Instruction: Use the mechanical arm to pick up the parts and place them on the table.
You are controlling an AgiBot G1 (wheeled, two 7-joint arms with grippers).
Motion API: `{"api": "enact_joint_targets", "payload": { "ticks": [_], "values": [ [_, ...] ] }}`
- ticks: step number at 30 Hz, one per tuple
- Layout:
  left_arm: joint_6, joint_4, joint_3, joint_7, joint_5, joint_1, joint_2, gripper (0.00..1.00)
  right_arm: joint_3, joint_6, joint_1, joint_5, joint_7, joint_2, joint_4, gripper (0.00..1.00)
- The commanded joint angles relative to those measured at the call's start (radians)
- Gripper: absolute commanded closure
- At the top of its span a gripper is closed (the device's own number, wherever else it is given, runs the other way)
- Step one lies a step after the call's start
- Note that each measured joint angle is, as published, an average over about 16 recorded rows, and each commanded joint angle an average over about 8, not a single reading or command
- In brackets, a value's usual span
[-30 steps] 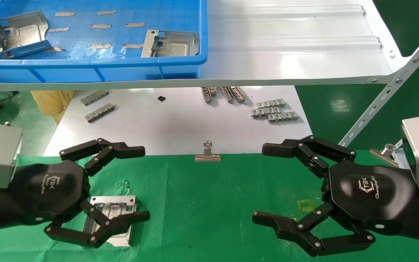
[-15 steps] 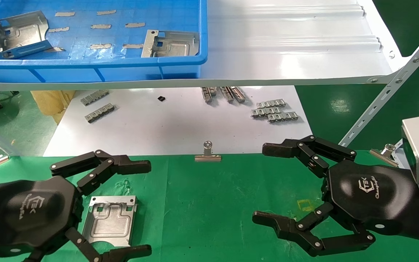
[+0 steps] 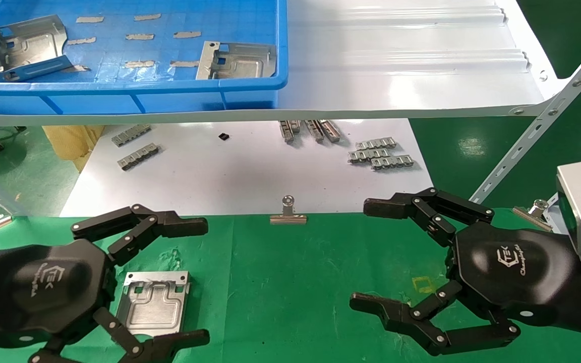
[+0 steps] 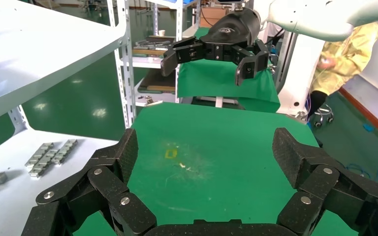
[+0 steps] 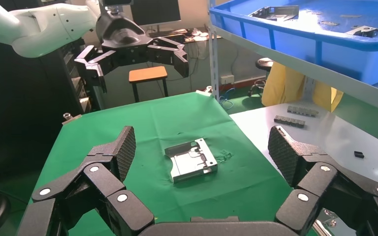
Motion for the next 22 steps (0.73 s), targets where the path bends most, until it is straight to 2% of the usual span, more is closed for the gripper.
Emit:
{"api": "enact_joint_targets", "payload": {
  "ticks": [1, 22],
  "values": [
    [0.0, 0.003, 0.002, 0.001, 0.001, -0.001, 0.001, 0.0, 0.0, 0.0, 0.0, 0.0, 0.0, 0.0, 0.0, 0.0],
    [0.001, 0.011, 0.006, 0.005, 0.004, -0.006, 0.002, 0.0, 0.0, 0.0, 0.0, 0.0, 0.0, 0.0, 0.0, 0.0]
  ]
}}
